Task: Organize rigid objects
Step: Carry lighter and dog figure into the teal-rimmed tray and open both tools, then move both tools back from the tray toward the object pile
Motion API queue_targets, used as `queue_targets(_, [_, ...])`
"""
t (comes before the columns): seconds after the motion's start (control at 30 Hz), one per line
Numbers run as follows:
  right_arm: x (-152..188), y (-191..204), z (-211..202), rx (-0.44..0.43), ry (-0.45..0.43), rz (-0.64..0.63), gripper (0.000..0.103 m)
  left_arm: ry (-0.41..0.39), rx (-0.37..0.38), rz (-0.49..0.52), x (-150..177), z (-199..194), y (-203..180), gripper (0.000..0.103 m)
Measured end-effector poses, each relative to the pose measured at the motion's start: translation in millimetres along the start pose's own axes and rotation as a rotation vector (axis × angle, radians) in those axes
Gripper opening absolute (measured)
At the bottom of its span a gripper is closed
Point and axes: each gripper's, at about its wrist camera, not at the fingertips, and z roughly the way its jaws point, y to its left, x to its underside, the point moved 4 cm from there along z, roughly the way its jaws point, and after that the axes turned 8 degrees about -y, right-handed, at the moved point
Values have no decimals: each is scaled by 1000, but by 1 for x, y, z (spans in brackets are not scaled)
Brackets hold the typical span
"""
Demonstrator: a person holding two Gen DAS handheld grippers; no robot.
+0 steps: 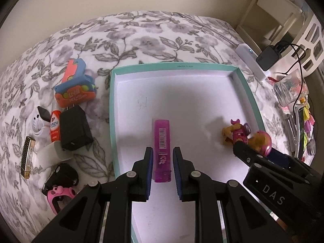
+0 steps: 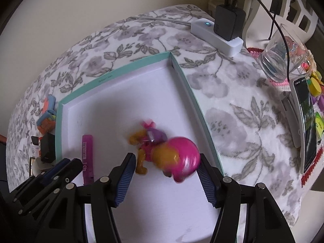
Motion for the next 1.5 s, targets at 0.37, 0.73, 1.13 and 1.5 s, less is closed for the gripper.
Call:
queue_targets(0.37, [-3, 9, -8, 24, -23, -56, 69, -19, 3, -64, -6, -16, 18, 21])
queue_targets(0.73, [0, 27, -15, 0, -58, -107, 90, -98, -25, -200, -11, -46, 64, 77])
queue_targets(1.13, [10, 56, -23, -77, -109, -158, 103, -183, -122, -329, -6, -83, 128, 88])
queue_targets(1.5, [21, 109, -42, -236, -118, -200, 103, -184, -284, -434, 17, -111, 195, 88])
